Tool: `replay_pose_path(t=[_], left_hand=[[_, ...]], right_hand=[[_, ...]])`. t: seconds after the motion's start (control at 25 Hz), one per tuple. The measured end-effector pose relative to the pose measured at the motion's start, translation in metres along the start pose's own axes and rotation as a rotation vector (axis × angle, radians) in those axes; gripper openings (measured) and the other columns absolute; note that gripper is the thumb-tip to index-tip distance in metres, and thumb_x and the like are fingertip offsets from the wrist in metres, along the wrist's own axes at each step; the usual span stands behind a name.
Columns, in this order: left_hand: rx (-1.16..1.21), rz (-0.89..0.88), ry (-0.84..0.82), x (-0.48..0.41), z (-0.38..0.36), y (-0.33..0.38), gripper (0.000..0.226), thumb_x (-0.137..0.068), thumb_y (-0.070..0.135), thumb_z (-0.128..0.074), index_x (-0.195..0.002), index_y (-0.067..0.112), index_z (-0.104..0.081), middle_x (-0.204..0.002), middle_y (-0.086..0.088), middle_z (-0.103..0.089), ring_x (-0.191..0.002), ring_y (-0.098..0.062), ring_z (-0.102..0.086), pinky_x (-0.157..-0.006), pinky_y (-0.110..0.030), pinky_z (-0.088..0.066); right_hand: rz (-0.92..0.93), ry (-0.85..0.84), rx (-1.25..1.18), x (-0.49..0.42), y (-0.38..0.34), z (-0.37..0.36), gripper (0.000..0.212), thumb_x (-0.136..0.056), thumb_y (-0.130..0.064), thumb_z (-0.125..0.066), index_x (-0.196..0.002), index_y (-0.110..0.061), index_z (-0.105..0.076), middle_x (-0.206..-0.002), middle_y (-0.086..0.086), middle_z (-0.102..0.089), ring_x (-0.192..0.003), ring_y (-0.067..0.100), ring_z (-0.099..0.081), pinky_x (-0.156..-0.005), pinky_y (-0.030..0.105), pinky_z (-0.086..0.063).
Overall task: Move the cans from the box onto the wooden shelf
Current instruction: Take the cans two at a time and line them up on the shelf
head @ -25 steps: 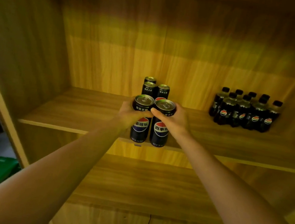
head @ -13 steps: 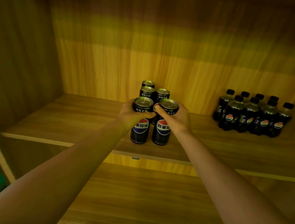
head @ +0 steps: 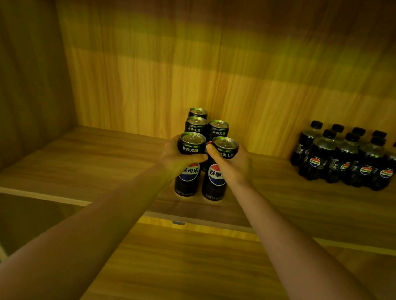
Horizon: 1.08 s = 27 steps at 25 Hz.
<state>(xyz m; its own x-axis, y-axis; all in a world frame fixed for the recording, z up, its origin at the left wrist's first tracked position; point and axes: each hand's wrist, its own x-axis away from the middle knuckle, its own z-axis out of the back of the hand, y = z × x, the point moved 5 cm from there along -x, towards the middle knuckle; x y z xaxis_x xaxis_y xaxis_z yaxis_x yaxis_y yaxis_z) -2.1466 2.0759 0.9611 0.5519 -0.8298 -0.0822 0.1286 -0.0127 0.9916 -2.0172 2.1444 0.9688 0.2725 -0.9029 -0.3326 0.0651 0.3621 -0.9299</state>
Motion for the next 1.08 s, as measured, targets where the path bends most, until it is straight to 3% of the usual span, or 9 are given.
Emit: replay_pose_path(t=[0.08,0.16,0.2,0.28,0.36,0.52,1.08], left_hand=[[0.036,-0.022,-0.014,0.001,-0.001,-0.007,0.075,-0.067,0.007,-0.078,-0.131,0.012,-0.04,-0.126,-0.005,-0.057,-0.11,-0.017,-0.054,-0.086,-0.031,-0.045],[0.003,-0.007,-0.057,0.006,0.0,-0.028,0.079,-0.068,0.012,-0.078,-0.134,0.013,-0.036,-0.127,-0.002,-0.053,-0.115,-0.015,-0.049,-0.093,-0.032,-0.042],[-0.095,0.022,-0.072,0.009,0.001,-0.044,0.08,-0.069,0.02,-0.078,-0.135,0.015,-0.034,-0.128,0.0,-0.051,-0.118,-0.015,-0.047,-0.098,-0.033,-0.04],[-0.508,0.05,-0.073,0.013,0.005,-0.076,0.08,-0.07,0.045,-0.072,-0.135,0.016,-0.037,-0.138,-0.005,-0.047,-0.128,-0.023,-0.041,-0.107,-0.04,-0.035],[-0.851,-0.017,-0.029,0.012,0.006,-0.091,0.076,-0.074,0.058,-0.061,-0.135,0.016,-0.04,-0.142,-0.011,-0.042,-0.133,-0.028,-0.035,-0.111,-0.044,-0.028],[-1.036,-0.102,0.05,0.001,0.004,-0.091,0.077,-0.08,0.063,-0.046,-0.138,0.014,-0.035,-0.15,-0.011,-0.03,-0.14,-0.027,-0.022,-0.117,-0.048,-0.012],[-1.095,-0.083,0.13,-0.028,0.005,-0.101,0.08,-0.075,0.074,-0.039,-0.132,0.019,-0.044,-0.144,-0.011,-0.039,-0.136,-0.031,-0.028,-0.114,-0.049,-0.018]], right_hand=[[-0.043,-0.049,-0.027,0.002,0.008,0.0,0.059,-0.074,-0.027,-0.072,-0.122,-0.005,-0.046,-0.118,0.009,-0.06,-0.095,0.011,-0.055,-0.06,0.003,-0.045],[-0.151,-0.148,-0.01,0.009,0.029,0.001,0.071,-0.074,-0.036,-0.071,-0.132,-0.012,-0.037,-0.129,0.006,-0.054,-0.114,0.018,-0.054,-0.083,0.023,-0.048],[-0.183,-0.193,0.117,0.016,0.043,0.004,0.075,-0.073,-0.042,-0.07,-0.134,-0.015,-0.035,-0.134,0.005,-0.052,-0.121,0.022,-0.05,-0.093,0.033,-0.046],[-0.178,-0.246,0.496,0.027,0.069,0.008,0.072,-0.072,-0.048,-0.068,-0.131,-0.016,-0.042,-0.134,0.007,-0.053,-0.123,0.026,-0.048,-0.101,0.044,-0.041],[-0.102,-0.221,0.723,0.028,0.082,0.006,0.062,-0.072,-0.052,-0.066,-0.12,-0.015,-0.053,-0.125,0.009,-0.06,-0.117,0.028,-0.053,-0.099,0.045,-0.042],[-0.041,-0.165,0.768,0.013,0.092,-0.011,0.059,-0.073,-0.056,-0.062,-0.113,-0.013,-0.057,-0.118,0.01,-0.064,-0.111,0.03,-0.056,-0.091,0.045,-0.047],[-0.034,-0.059,0.818,-0.005,0.104,-0.024,0.058,-0.075,-0.056,-0.059,-0.106,-0.007,-0.06,-0.111,0.016,-0.065,-0.107,0.033,-0.056,-0.087,0.045,-0.047]])
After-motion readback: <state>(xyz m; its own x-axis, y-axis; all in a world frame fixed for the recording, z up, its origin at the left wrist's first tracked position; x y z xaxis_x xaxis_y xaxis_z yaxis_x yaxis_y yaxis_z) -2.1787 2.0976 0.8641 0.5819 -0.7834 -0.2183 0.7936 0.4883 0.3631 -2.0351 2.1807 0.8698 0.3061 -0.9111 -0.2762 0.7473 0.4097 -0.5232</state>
